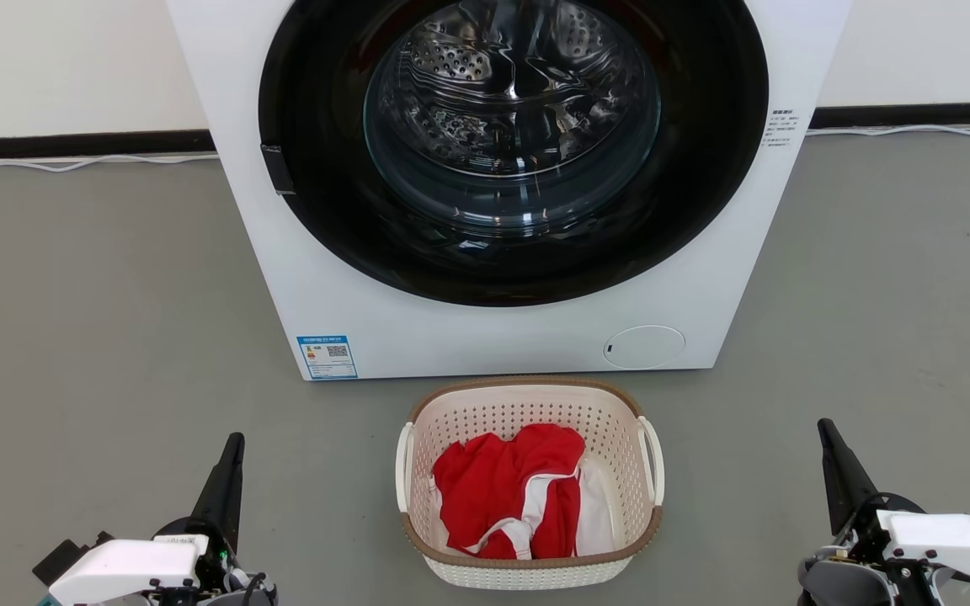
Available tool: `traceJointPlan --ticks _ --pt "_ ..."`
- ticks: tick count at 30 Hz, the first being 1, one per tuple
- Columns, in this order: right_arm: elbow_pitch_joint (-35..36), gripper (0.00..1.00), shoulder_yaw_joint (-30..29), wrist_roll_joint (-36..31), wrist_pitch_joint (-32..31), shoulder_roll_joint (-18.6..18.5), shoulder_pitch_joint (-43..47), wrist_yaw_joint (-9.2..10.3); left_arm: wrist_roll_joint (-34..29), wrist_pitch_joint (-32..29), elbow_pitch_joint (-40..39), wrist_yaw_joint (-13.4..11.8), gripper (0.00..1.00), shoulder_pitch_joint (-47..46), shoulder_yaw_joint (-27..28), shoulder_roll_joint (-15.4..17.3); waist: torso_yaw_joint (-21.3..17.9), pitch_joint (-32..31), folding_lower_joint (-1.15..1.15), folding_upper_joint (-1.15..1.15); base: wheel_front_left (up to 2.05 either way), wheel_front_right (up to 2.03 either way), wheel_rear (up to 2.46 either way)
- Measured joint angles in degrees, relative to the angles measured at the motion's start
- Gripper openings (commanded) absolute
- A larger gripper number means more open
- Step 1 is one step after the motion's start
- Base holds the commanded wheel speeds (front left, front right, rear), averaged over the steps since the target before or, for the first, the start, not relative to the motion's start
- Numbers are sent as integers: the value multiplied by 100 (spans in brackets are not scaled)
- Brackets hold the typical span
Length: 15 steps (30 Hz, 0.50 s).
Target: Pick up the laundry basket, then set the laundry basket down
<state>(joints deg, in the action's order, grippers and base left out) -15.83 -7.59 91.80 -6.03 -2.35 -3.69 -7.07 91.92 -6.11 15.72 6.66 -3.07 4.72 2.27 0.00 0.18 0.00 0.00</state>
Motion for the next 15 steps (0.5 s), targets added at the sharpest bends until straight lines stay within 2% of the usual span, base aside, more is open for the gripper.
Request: traceJointPlan --ticks 15 --pt "1 0 0 0 0 0 0 0 0 0 -1 41 0 -4 2 0 0 0 0 0 0 0 0"
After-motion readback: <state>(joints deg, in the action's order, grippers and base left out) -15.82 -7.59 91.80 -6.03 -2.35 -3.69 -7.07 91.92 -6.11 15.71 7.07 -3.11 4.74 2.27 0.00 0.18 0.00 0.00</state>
